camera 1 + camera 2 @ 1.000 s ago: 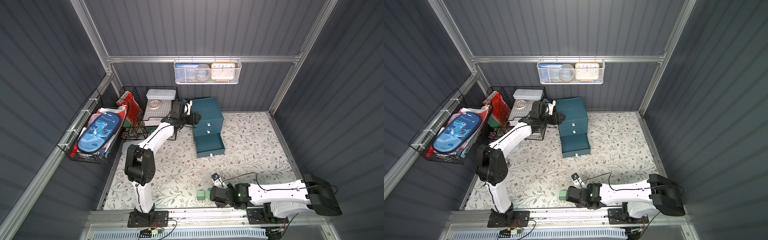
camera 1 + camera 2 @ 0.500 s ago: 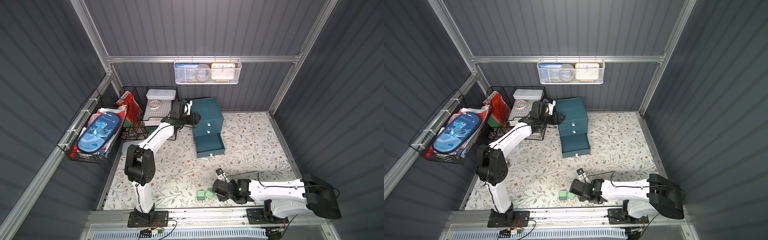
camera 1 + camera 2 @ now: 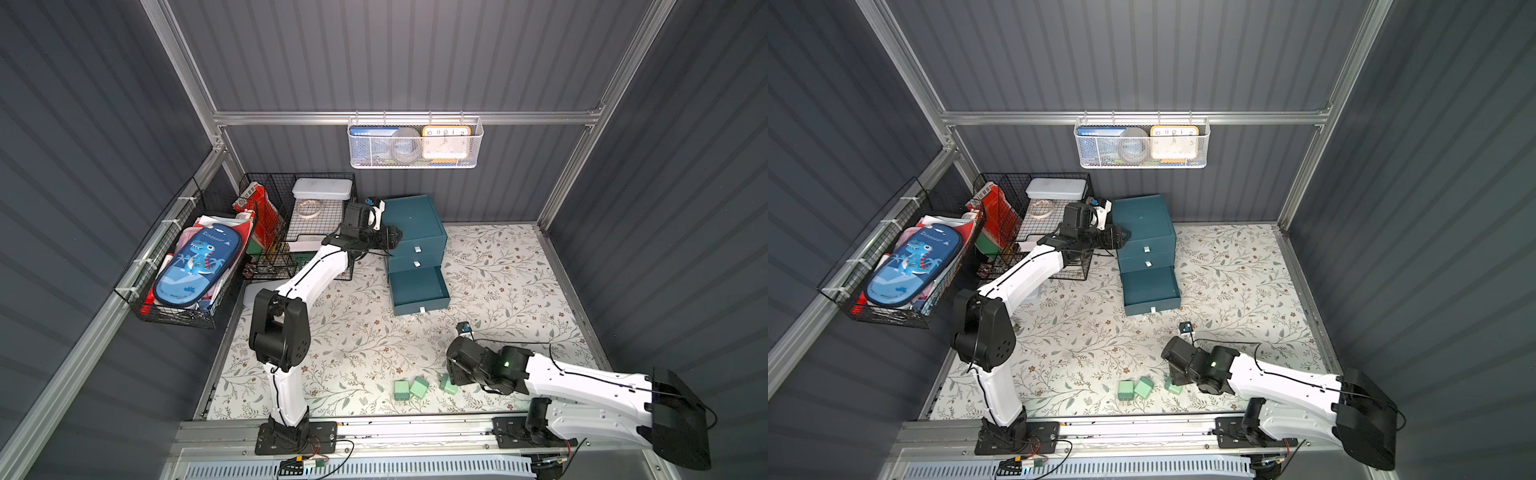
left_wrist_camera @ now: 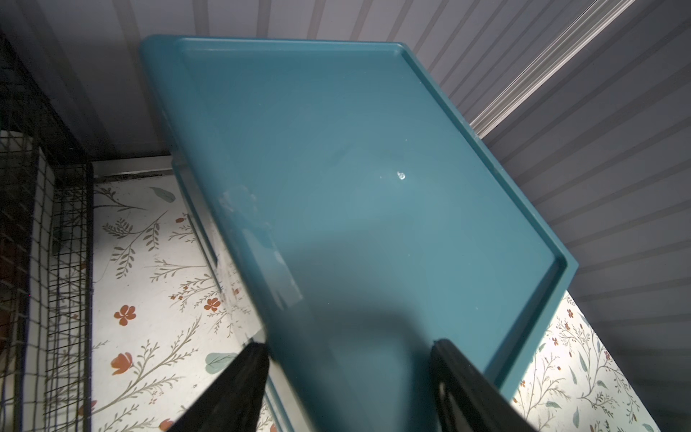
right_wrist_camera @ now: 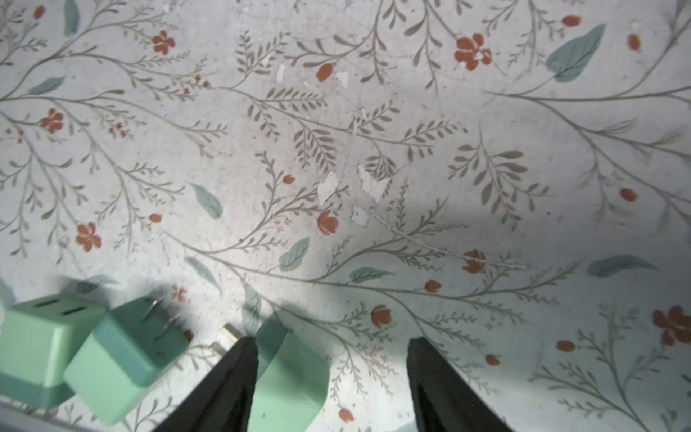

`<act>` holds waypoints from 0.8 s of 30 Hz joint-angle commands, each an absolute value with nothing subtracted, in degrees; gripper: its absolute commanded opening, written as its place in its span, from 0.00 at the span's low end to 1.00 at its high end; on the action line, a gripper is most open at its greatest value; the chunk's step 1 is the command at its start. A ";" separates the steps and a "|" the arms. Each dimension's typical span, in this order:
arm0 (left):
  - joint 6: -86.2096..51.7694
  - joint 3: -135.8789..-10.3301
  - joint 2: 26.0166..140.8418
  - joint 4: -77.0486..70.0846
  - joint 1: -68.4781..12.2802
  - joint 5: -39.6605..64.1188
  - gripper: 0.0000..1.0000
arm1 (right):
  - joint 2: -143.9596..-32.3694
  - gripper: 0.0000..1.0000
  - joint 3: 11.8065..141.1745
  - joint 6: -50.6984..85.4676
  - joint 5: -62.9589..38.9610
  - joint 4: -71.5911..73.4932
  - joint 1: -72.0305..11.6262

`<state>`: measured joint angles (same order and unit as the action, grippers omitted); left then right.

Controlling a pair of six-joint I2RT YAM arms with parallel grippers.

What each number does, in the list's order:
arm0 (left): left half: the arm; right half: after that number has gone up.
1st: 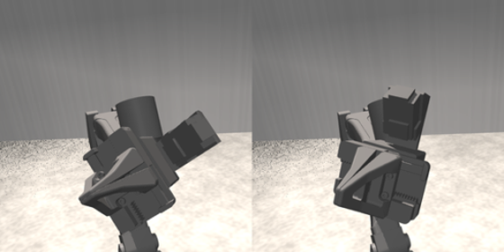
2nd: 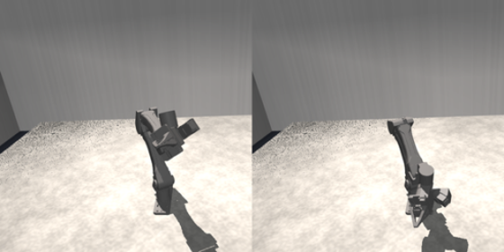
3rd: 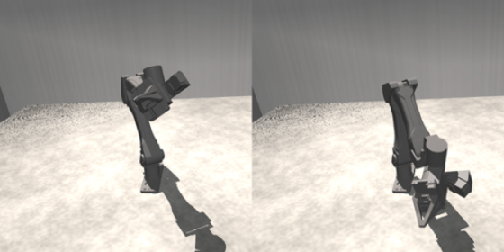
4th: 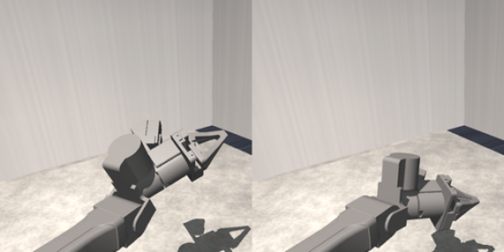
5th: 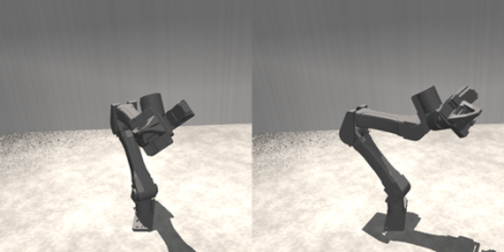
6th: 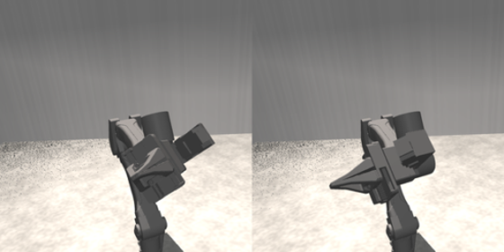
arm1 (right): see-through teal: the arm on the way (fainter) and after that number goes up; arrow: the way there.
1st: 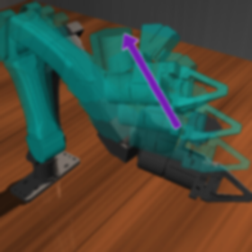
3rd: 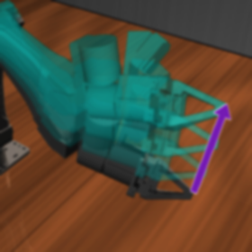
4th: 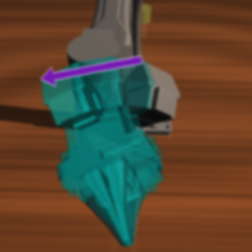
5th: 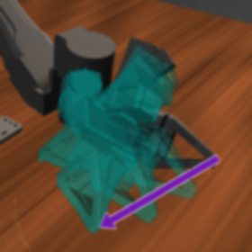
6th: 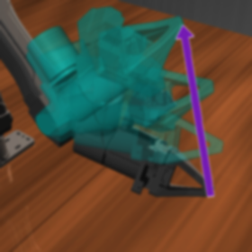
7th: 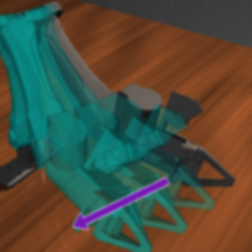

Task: Place the plugs into the drawer by color
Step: Pick up the plug from the center of the board.

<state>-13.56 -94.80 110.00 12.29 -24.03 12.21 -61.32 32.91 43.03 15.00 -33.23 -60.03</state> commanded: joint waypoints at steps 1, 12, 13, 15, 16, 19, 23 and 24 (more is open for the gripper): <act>-12.92 -92.46 112.30 20.43 -24.70 11.71 0.73 | -59.77 0.70 33.94 43.96 14.45 -39.98 -62.98; -12.84 -92.46 112.59 20.56 -24.70 11.66 0.73 | -63.52 0.81 33.41 49.65 18.94 -38.08 -72.70; -12.85 -92.46 112.79 20.57 -24.70 11.59 0.73 | -64.94 0.82 33.93 49.13 19.37 -37.64 -72.84; -12.92 -92.46 112.85 20.74 -24.70 11.56 0.73 | -68.07 0.82 35.07 48.06 20.41 -37.49 -72.83; -12.85 -92.40 112.79 20.67 -24.70 11.59 0.73 | -69.83 0.83 35.84 48.18 21.59 -37.63 -72.82; -12.76 -92.29 112.50 20.59 -24.70 11.31 0.73 | -74.74 0.84 37.72 46.74 24.01 -37.84 -72.69; -12.80 -92.45 113.00 20.83 -24.70 11.49 0.73 | -77.15 0.84 38.17 44.13 24.25 -35.72 -70.94; -12.75 -92.46 112.94 20.75 -24.70 11.58 0.73 | -77.24 0.83 37.81 43.60 23.90 -34.85 -70.37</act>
